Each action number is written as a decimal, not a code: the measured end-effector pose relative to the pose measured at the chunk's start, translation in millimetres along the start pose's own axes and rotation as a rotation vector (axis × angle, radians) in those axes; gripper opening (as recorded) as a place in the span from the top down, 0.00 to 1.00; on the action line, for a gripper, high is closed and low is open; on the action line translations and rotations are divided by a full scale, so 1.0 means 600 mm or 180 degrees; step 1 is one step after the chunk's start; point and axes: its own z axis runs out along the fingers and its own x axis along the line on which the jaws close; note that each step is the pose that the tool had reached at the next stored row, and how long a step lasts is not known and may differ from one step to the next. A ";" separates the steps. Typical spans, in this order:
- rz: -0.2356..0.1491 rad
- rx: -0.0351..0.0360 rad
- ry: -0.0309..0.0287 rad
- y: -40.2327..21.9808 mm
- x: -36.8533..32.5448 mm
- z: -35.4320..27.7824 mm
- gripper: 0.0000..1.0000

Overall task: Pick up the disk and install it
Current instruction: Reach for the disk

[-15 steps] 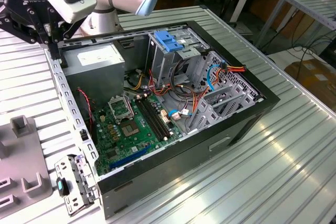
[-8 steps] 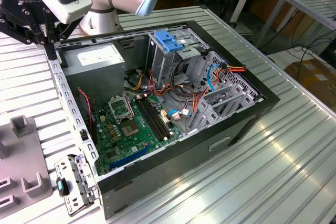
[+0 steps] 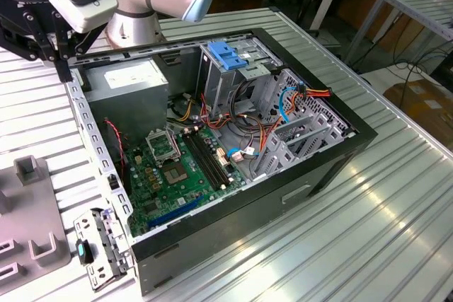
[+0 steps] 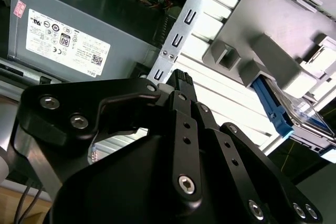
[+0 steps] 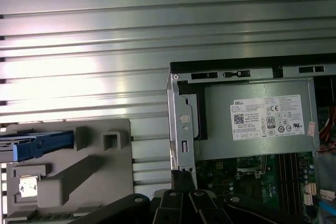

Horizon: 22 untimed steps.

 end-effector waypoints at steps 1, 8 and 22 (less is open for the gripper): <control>0.0000 0.0000 0.0000 0.000 0.002 0.000 0.89; 0.0001 0.0000 0.0000 0.001 0.017 0.000 0.89; 0.0001 0.0000 0.0000 0.000 0.045 -0.001 0.89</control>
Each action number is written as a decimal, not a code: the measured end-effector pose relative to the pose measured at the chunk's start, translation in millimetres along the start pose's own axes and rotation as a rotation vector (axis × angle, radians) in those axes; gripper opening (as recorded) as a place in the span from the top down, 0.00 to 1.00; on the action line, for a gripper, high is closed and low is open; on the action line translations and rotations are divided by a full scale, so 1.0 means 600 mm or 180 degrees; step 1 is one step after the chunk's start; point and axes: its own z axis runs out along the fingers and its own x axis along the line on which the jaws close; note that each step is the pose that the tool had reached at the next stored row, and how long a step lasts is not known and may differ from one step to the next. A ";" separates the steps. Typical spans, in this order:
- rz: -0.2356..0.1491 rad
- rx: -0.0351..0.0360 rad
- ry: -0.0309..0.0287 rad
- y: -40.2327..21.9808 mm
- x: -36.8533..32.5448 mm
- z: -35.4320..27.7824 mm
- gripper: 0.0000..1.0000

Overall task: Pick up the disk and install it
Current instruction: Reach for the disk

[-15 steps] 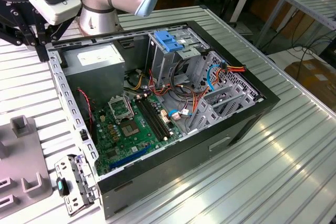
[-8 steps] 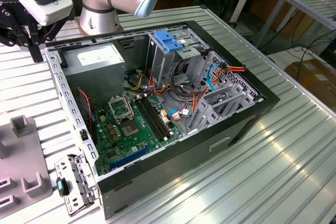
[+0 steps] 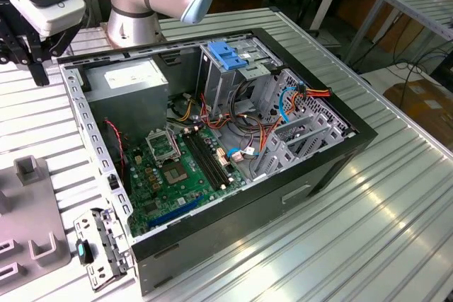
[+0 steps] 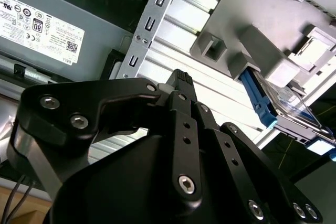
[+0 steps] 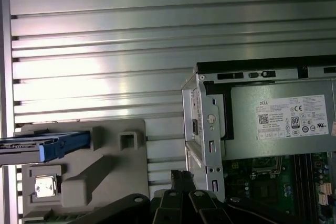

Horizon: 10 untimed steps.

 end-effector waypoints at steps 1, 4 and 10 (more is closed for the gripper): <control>0.0000 0.0000 0.0000 0.000 0.002 0.000 0.89; 0.0000 0.0000 0.0000 0.000 0.006 0.000 0.89; 0.0000 0.0000 0.0000 -0.001 0.018 -0.001 0.89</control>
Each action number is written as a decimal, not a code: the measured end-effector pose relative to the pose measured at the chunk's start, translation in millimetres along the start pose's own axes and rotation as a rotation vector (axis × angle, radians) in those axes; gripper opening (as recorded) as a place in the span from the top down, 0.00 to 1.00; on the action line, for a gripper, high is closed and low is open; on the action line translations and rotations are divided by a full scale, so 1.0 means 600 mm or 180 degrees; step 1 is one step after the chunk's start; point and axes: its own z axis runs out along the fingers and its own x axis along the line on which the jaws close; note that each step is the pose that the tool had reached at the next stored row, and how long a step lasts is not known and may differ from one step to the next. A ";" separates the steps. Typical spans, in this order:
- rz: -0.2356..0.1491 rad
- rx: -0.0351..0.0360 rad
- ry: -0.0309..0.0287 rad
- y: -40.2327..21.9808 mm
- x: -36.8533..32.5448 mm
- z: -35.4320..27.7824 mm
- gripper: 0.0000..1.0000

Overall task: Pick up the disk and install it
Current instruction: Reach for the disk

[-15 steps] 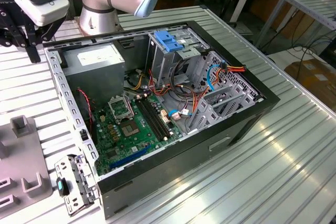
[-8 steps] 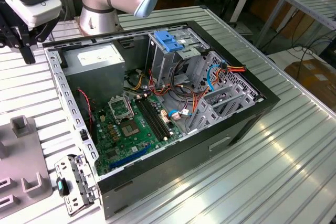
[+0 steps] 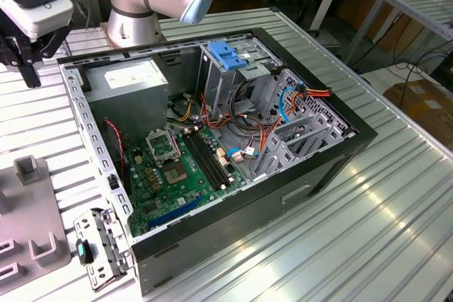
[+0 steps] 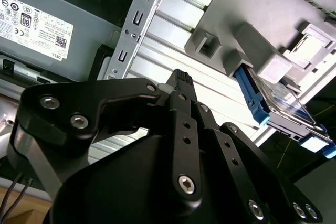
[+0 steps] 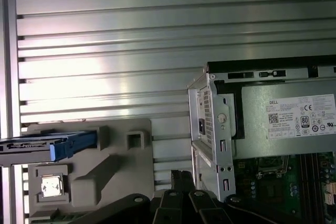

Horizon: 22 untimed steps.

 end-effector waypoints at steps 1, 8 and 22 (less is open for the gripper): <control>0.0000 0.0000 0.0000 0.000 0.002 0.000 0.89; 0.0000 0.0000 0.0000 -0.002 0.021 -0.001 0.89; 0.0000 0.0000 0.0000 -0.005 0.064 -0.002 0.89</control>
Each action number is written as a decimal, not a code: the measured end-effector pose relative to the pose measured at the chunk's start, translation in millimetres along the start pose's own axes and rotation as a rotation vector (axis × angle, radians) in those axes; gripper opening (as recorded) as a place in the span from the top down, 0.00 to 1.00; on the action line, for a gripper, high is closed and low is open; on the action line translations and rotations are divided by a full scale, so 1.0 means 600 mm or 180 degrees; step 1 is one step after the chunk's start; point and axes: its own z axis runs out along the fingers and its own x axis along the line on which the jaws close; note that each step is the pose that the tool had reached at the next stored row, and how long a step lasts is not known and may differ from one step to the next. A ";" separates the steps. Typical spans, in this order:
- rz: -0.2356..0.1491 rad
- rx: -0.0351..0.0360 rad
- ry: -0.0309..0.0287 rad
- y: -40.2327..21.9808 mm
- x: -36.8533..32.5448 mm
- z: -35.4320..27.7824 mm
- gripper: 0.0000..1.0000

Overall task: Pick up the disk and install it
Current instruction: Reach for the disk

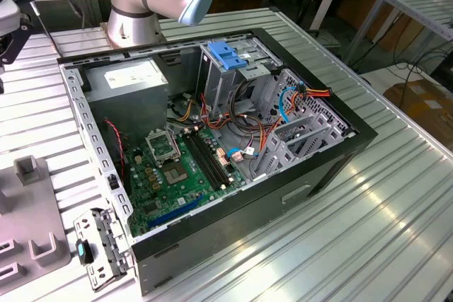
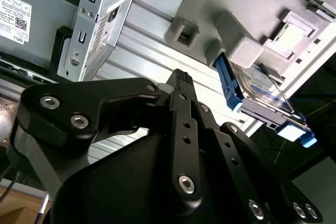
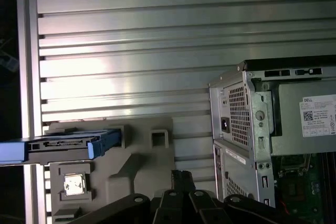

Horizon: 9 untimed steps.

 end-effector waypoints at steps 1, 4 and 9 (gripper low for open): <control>0.0000 0.0000 0.0000 0.000 0.002 0.000 0.89; 0.0000 0.0000 0.0000 -0.001 0.009 0.000 0.89; 0.0000 0.0000 0.0000 -0.001 0.020 -0.001 0.89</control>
